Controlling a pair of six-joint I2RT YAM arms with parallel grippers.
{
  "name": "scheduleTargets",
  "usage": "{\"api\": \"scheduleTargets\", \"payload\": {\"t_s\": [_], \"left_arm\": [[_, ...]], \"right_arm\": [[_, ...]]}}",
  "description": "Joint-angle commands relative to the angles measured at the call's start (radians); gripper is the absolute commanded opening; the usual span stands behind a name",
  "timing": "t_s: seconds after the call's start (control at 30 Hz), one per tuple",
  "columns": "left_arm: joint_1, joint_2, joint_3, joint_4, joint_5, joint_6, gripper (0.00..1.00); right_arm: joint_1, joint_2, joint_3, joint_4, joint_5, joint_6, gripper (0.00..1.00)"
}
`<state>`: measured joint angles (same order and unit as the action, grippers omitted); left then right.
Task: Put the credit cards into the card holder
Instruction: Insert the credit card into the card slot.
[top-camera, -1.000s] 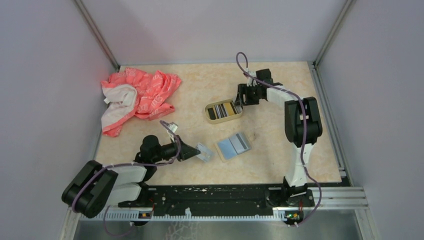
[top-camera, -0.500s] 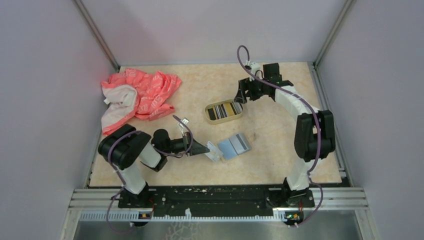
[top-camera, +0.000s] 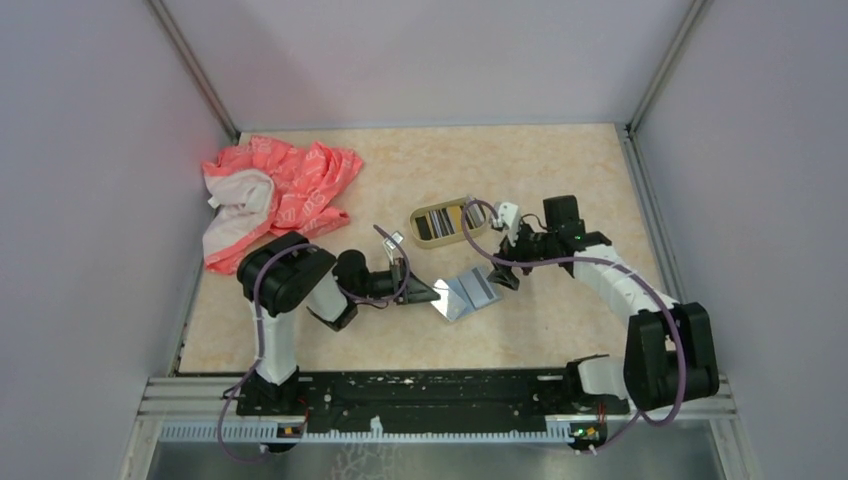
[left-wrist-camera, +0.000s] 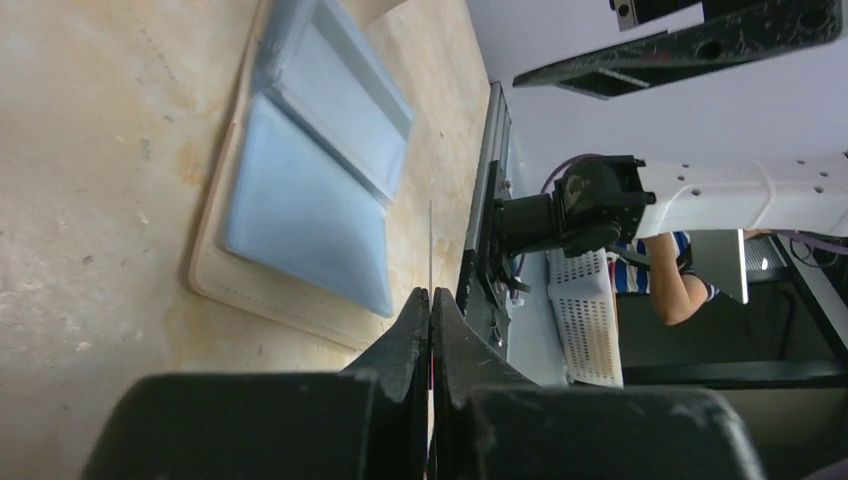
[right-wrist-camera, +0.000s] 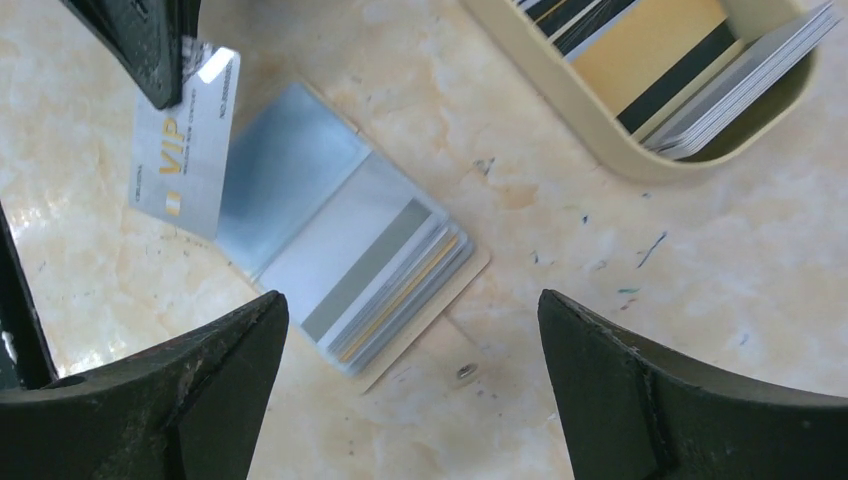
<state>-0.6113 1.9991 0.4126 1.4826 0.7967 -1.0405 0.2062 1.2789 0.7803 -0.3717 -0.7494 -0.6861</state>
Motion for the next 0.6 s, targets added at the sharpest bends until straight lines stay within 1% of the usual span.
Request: {"api": "scheduleTargets", "payload": {"t_s": [0.0, 0.1, 0.3, 0.57], "left_arm": [[-0.013, -0.019, 0.026, -0.112, -0.062, 0.048, 0.0], [-0.021, -0.019, 0.047, -0.161, -0.068, 0.047, 0.0], [-0.023, -0.003, 0.073, -0.169, -0.072, 0.033, 0.0], [-0.034, 0.036, 0.101, -0.168, -0.077, 0.014, 0.0]], "right_arm": [[-0.002, 0.047, 0.011, 0.042, -0.055, -0.075, 0.9], [0.017, 0.142, 0.053, 0.002, -0.032, -0.057, 0.79], [0.092, 0.221, 0.071, 0.017, 0.096, -0.026, 0.78], [0.103, 0.27, 0.087, -0.001, 0.122, -0.004, 0.69]]}}
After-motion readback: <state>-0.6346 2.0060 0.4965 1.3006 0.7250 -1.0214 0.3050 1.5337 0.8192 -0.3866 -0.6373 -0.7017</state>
